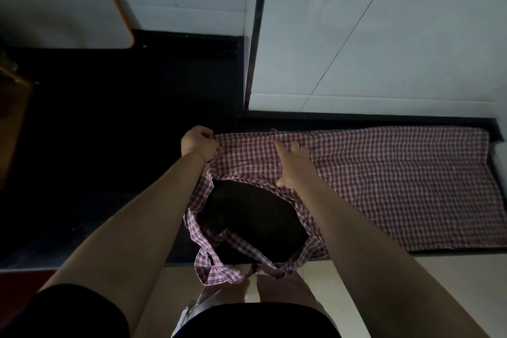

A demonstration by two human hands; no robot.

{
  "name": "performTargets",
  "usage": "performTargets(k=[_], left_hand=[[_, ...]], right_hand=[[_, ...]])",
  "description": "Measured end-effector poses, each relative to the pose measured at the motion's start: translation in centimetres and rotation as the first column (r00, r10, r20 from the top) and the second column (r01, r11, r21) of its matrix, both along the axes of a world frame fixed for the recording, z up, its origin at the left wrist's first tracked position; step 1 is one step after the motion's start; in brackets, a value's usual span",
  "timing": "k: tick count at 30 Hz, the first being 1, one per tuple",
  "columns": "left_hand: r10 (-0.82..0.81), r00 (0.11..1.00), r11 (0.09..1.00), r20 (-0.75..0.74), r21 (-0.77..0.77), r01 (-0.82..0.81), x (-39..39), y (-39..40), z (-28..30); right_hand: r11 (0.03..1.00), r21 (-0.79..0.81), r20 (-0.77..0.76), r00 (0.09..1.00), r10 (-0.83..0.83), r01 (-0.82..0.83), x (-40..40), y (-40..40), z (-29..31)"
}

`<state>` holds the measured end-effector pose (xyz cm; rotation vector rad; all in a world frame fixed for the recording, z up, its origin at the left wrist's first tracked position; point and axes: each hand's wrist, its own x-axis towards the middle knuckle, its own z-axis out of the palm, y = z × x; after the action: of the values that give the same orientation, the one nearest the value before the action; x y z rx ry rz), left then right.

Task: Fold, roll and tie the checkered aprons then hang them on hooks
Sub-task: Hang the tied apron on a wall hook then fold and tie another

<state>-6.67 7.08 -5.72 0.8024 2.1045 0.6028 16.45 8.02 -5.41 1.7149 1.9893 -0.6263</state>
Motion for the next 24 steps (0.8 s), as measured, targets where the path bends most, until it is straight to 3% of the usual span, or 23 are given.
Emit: performTargets(k=[4,6,9,12,13,15,17,19,21,24], left_hand=[[0.163,0.979,0.985,0.123,0.037,-0.168,-0.8,-0.2,-0.2],[0.164,0.986,0.985,0.021,0.053,-0.165,-0.9,-0.4,0.0],[0.093,0.978,0.988,-0.186,0.138,-0.068,0.6,-0.8,0.5],[-0.185,0.950,0.939,-0.252,0.239,0.246,4.5,-1.4,0.5],[-0.332,0.891,0.901,-0.310,0.177,0.397,6.0,-1.7,0.3],[-0.589,0.701,0.787,-0.401,-0.087,0.611,7.9,-2.4,-0.3],[-0.706,0.582,0.699,-0.403,-0.263,0.665,8.2,-2.5,-0.7],[-0.732,0.583,0.679,-0.354,-0.307,0.666,7.7,-1.9,-0.9],[-0.730,0.616,0.683,-0.296,-0.336,0.649,7.9,-0.8,-0.4],[-0.621,0.649,0.782,-0.439,-0.296,0.549,9.6,0.6,0.5]], right_hand=[[1.000,0.007,-0.008,1.000,0.008,-0.008,0.1,-0.1,0.0],[1.000,0.008,-0.009,1.000,0.012,-0.012,0.1,-0.1,0.0],[0.998,0.006,-0.029,0.998,0.062,-0.061,0.1,-0.1,0.2],[0.990,0.093,-0.043,0.992,0.115,-0.111,0.3,-0.1,0.5],[0.986,0.155,-0.039,0.996,0.075,-0.068,0.7,-0.1,0.4],[0.982,0.185,-0.022,0.999,-0.041,0.044,2.2,-0.4,0.3],[0.994,0.087,0.035,0.997,-0.069,0.066,3.9,-0.9,0.2],[0.998,0.058,0.029,0.999,-0.025,0.024,5.1,-0.9,0.4],[0.995,0.095,-0.072,0.997,-0.015,0.022,6.0,-0.4,1.0],[0.948,0.313,-0.134,0.991,-0.016,0.058,7.8,1.2,1.5]])
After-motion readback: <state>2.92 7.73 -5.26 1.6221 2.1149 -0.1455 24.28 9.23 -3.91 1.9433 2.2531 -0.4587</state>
